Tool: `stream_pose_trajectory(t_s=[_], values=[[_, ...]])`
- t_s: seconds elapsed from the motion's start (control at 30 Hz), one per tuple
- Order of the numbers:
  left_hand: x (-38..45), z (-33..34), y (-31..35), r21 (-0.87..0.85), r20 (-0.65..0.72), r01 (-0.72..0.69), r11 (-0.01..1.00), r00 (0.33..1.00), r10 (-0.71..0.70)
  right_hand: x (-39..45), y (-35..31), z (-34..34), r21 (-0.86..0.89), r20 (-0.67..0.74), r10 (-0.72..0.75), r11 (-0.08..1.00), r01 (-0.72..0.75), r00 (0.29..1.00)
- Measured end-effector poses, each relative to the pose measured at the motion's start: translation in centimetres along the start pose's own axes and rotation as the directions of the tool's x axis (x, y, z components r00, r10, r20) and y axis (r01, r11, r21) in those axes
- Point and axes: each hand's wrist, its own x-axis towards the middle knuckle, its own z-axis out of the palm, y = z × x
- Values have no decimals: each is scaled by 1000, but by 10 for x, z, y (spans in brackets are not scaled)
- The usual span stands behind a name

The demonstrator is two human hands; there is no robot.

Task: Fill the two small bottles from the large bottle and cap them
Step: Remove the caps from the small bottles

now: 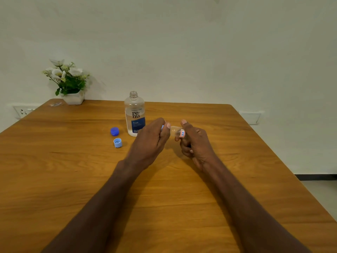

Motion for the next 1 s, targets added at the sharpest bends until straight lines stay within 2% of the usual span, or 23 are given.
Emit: stream_pose_trajectory(t_s=[0.13,0.23,0.33,0.5,0.63,0.73,1.0], values=[[0,5,7,-100,-21,36,994,999,-38,-1,0,-2,2,5,-34,999,34,999],[-1,7,12,-156,-36,132,979,990,-139,0,-4,-4,-96,12,-165,982,165,986],[-1,5,16,-257,-46,163,952,982,-181,-1,-6,-4,-171,33,-270,947,272,962],[0,4,13,-387,-75,176,905,972,-221,-1,-3,-7,-164,1,-272,949,269,962],[6,4,12,-565,-112,179,806,950,-290,0,-5,-11,-91,-24,-216,973,213,976],[8,4,8,-659,-96,199,726,934,-343,1,-5,-11,-12,7,-167,986,167,986],[8,3,4,-691,-79,222,688,923,-378,1,-3,-10,80,61,-116,991,111,991]])
